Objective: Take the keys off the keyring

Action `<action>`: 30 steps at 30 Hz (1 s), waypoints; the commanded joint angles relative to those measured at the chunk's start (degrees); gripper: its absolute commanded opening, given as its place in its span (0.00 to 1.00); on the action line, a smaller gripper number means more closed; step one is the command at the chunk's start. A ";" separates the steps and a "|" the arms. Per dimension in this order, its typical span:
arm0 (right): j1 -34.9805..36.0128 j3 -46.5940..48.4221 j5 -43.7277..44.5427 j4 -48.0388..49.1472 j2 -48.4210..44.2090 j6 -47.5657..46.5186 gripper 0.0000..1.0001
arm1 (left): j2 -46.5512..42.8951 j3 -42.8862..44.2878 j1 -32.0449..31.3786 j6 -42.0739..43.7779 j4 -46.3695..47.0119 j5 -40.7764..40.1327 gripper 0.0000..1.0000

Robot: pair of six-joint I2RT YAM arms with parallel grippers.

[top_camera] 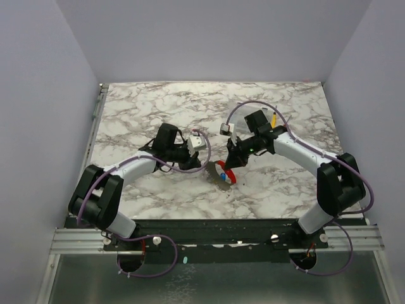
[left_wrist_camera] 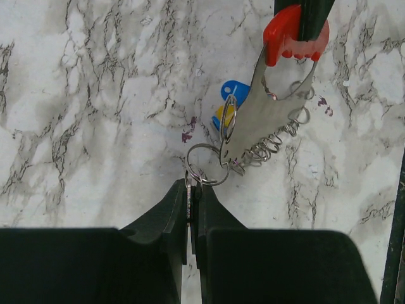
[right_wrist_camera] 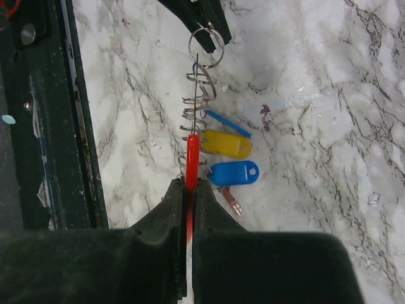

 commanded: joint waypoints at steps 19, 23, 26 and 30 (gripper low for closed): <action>-7.85 -13.85 -16.31 34.93 -6.83 17.56 0.64 | 3.50 29.62 -5.92 22.72 -45.53 -13.08 0.00; -7.76 -20.79 -16.09 55.22 -7.06 28.05 0.60 | 4.82 30.82 -7.28 14.76 -45.70 -11.20 0.00; -7.71 -25.64 -15.39 71.80 -6.84 36.59 0.57 | 5.50 31.05 -7.40 10.02 -45.57 -11.32 0.00; -6.93 -28.57 -13.89 83.93 -6.20 38.46 0.55 | 5.09 30.40 -7.40 4.85 -44.98 -10.07 0.00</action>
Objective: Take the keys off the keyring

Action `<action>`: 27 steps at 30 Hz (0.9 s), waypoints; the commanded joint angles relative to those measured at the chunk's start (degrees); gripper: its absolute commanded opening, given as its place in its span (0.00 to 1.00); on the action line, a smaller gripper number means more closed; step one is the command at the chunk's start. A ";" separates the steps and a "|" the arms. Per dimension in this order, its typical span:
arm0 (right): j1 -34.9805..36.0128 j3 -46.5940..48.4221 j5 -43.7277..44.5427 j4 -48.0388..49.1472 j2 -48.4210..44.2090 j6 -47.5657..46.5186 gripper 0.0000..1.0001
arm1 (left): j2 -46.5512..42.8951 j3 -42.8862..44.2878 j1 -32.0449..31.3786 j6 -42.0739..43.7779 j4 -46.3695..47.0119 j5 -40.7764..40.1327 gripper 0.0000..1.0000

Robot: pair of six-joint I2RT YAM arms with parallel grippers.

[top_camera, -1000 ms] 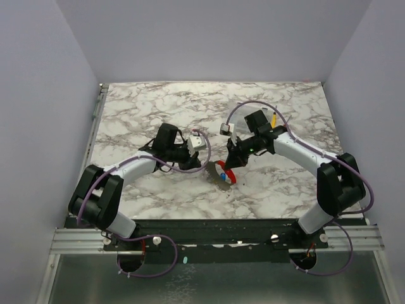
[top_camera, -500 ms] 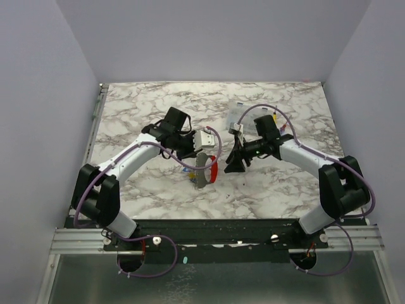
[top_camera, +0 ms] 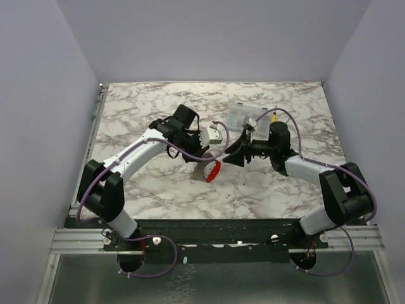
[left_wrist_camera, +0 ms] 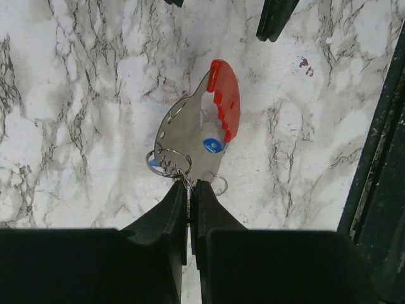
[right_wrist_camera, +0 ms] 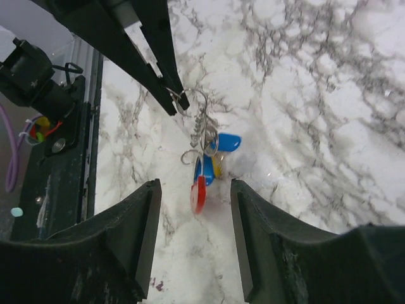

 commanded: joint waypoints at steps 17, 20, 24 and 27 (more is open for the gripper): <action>2.74 22.37 -15.00 -42.66 6.84 -54.60 0.58 | -3.87 2.13 -3.36 24.86 -11.90 -2.37 0.00; 3.58 21.93 -16.06 -43.52 6.27 -54.54 0.58 | -3.05 3.75 -3.85 27.88 -12.34 -2.94 0.00; 3.67 19.70 -15.46 -36.55 6.30 -49.37 0.58 | -3.93 3.68 -4.63 33.10 -12.67 -5.00 0.00; 4.03 19.72 -16.03 -31.29 6.96 -43.89 0.58 | -4.80 3.65 -5.06 35.77 -12.62 -5.87 0.00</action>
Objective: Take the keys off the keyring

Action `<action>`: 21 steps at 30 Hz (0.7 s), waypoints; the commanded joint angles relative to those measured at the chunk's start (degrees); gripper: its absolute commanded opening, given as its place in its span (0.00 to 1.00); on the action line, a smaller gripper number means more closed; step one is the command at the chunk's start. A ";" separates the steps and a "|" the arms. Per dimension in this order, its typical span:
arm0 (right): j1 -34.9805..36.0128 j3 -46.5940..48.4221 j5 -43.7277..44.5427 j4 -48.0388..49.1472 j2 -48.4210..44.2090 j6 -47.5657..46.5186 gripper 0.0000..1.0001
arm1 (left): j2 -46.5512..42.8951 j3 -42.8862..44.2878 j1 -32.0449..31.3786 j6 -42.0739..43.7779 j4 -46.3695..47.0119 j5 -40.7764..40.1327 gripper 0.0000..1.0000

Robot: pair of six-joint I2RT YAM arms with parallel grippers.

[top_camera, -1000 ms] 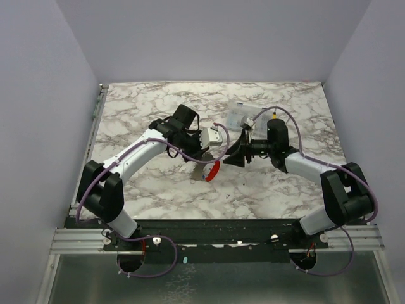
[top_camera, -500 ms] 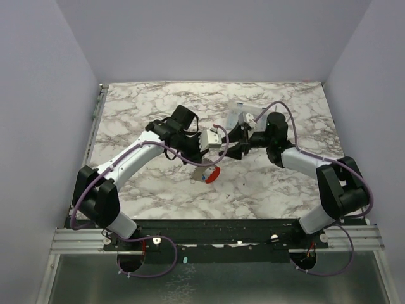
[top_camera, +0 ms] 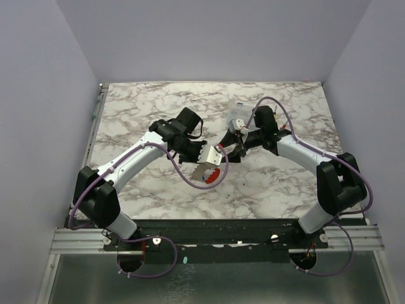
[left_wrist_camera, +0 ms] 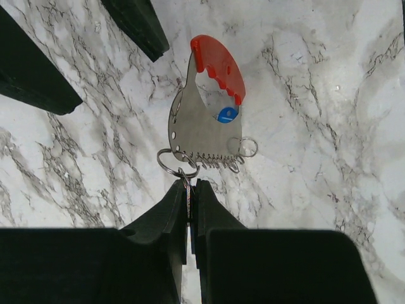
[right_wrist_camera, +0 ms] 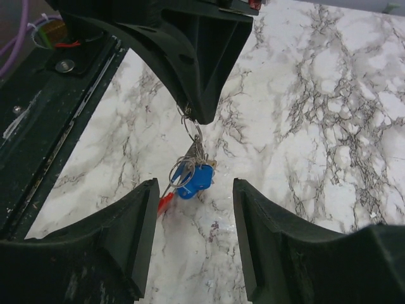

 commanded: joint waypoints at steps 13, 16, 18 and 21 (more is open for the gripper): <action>3.42 -2.93 -4.16 22.90 4.44 20.61 0.54 | -3.24 0.06 -2.45 9.71 -0.46 -3.11 0.00; 4.42 -2.96 -4.22 26.61 6.19 23.41 0.53 | -3.60 -0.49 -2.55 10.03 -0.12 -3.08 0.00; 4.69 -3.06 -4.42 29.73 7.13 25.92 0.53 | -3.82 -0.90 -2.58 10.39 -0.02 -2.90 0.00; 4.75 -4.03 -4.59 38.97 9.13 33.10 0.53 | -4.23 -1.38 -2.62 10.60 0.17 -2.80 0.00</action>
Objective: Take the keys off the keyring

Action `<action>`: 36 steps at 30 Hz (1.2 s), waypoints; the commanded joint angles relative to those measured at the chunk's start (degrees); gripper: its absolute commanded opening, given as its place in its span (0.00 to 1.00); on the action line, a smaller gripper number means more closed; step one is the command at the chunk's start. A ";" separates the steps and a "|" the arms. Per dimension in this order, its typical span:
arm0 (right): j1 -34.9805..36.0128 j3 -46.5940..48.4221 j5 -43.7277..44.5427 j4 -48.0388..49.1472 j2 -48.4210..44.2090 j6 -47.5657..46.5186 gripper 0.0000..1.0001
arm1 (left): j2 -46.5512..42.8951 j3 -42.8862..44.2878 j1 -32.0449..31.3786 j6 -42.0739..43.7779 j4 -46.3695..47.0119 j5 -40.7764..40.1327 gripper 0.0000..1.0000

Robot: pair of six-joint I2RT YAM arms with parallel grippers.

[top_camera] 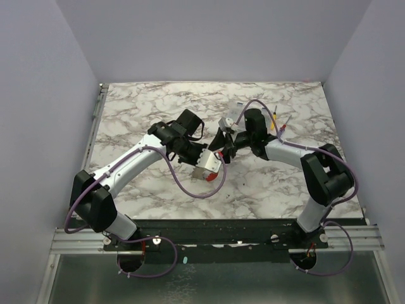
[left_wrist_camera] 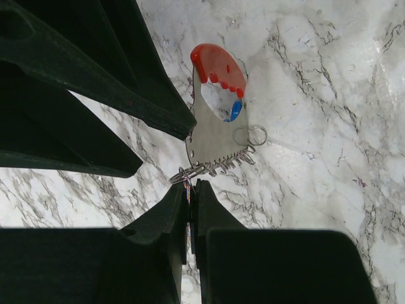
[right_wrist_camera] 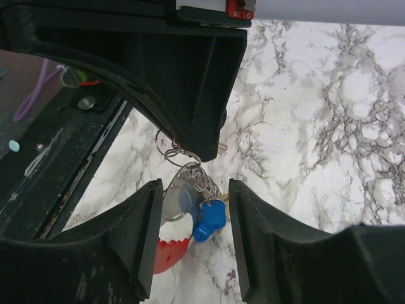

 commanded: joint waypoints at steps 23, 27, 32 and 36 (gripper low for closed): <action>2.90 -3.75 -6.72 52.19 12.42 44.92 0.45 | -4.23 -3.85 -0.57 5.69 1.31 -0.03 0.00; 2.89 -4.75 -7.33 57.11 12.71 48.64 0.36 | -4.44 -4.24 -0.52 5.77 1.33 -0.40 0.00; 2.78 -5.96 -7.04 56.87 12.42 48.38 0.28 | -4.97 -4.85 -0.55 4.90 1.45 -0.67 0.00; 2.73 -6.06 -5.63 50.12 10.79 42.82 0.15 | -6.13 -5.94 -0.48 4.50 1.72 -0.99 0.00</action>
